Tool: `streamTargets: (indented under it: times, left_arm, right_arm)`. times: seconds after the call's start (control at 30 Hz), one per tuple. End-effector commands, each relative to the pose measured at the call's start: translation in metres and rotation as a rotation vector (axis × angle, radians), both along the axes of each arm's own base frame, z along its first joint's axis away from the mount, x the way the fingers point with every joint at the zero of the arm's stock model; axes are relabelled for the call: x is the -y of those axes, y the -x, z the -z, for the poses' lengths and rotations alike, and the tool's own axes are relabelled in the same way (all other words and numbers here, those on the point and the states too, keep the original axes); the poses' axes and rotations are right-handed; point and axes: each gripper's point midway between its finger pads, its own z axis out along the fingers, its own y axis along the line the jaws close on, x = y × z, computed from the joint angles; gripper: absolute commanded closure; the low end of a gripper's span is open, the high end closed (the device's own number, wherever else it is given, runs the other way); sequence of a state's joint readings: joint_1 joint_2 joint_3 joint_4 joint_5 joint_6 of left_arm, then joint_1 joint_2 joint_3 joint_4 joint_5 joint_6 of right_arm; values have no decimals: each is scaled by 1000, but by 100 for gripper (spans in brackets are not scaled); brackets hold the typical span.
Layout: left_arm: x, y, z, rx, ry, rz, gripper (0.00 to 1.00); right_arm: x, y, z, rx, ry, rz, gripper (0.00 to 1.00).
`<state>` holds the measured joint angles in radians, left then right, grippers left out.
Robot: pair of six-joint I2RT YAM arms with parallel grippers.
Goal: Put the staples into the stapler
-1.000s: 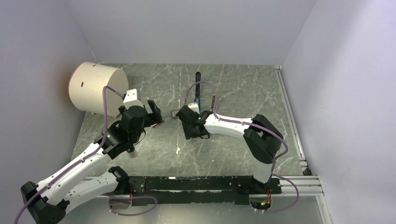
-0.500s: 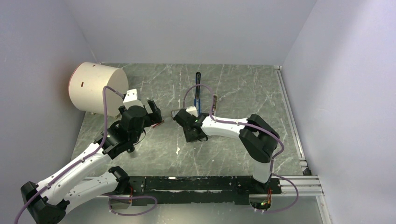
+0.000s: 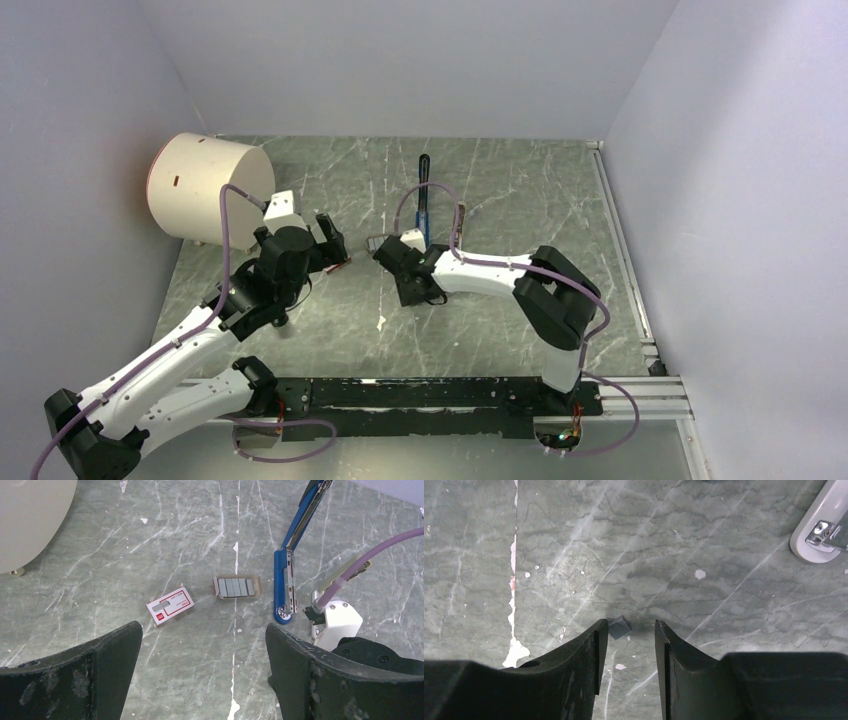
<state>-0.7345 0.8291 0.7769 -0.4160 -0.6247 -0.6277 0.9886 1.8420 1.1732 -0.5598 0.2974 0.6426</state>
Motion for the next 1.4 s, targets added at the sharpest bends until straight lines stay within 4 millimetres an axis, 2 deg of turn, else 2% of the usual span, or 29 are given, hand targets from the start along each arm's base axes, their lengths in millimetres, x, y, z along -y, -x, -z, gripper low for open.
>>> streamTargets:
  times: [0.0,0.2,0.33,0.5,0.83,0.93,1.13,1.37]
  left_arm:
    - [0,-1,-5,15,20,-2,2]
    - [0,-1,-6,16,21,-1,2]
    - [1,-1,-5,16,24,2,2]
    - [2,-2,-5,14,23,3,2]
    - [1,-2,-7,16,17,-1,2]
    - [1,-2,-6,17,18,0,2]
    - [1,-3,-7,17,19,0,2]
    - [2,-3,-6,14,17,2,2]
  right_arm:
    - [26,15,6,-30,77,21,58]
    - [35,19,1,-26,83,32,58]
    - [38,22,0,-34,84,35,54]
    - [32,24,-1,-41,49,29,47]
    - [10,2,-18,29,-15,62,39]
    - [9,0,-18,34,-16,70,40]
    - [12,0,-10,22,10,99,50]
    - [15,4,-1,2,32,98,51]
